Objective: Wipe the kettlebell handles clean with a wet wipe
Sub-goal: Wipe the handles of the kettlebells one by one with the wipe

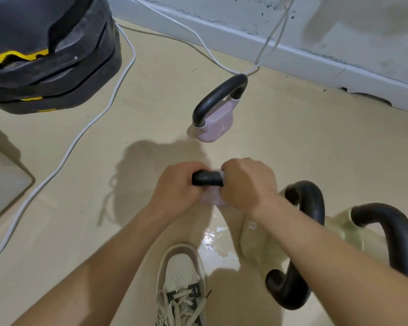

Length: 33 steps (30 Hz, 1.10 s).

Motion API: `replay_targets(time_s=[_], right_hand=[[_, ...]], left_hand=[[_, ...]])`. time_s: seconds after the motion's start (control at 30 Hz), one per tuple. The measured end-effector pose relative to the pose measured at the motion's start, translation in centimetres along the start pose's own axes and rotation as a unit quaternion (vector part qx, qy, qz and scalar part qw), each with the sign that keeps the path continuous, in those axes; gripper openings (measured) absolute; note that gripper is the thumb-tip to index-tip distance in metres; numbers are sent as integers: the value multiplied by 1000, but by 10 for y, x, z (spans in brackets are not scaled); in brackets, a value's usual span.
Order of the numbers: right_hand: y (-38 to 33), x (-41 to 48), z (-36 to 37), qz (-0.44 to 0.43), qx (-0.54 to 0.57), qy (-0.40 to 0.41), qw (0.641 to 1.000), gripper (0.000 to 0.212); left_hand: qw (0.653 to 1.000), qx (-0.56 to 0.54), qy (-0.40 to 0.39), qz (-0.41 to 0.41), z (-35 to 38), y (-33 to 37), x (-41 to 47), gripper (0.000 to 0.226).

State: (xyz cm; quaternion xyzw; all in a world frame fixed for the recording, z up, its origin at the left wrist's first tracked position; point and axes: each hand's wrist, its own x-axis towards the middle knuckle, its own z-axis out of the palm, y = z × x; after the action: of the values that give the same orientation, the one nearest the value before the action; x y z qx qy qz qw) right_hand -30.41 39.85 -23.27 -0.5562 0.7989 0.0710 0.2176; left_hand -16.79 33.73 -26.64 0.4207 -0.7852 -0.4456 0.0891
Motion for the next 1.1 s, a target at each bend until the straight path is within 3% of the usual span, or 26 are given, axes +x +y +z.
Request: replay_targets(time_s=[0.1,0.17,0.27,0.37,0.47,0.53,0.67,0.7,0.77,0.87,1.03,1.1], right_hand=[[-33,-10,8,-9,-21,-20,1000,6],[-53,-16,12,-16,-42,-10,999,17],[-62,-21,15,-128,-78,52,987,19],[-39,-13,11,-234,-65,51,969,21],[-7,5,3,-258,-64,41,963,10],[5,17,2,-214,4,54,975,12],[5,32,25,-135,164,164,963,23],[3,30,35,-97,227,206,947,25],[-4,24,52,2,387,272,881,25],[-18,24,66,105,500,339,790,33],[-37,34,57,248,694,318,596,25],[-38,32,53,262,739,287,551,18]], left_hand=[[998,39,-2,39,4,-1,-20,23],[998,44,11,41,2,-5,-35,30],[999,36,-5,-7,-5,-12,-52,67],[999,19,-35,-4,-7,-5,-54,77],[998,27,-63,-3,-7,3,-50,76],[998,10,-49,-31,-12,-1,-48,70],[999,-13,-8,-35,-24,-15,-39,36],[999,-3,-13,-31,-25,-17,-37,31],[999,1,-20,-25,-25,-18,-37,27],[999,-33,-5,-8,-21,-18,-42,32],[997,-67,28,-7,-8,-16,-44,38],[998,-54,39,4,-3,-16,-44,39]])
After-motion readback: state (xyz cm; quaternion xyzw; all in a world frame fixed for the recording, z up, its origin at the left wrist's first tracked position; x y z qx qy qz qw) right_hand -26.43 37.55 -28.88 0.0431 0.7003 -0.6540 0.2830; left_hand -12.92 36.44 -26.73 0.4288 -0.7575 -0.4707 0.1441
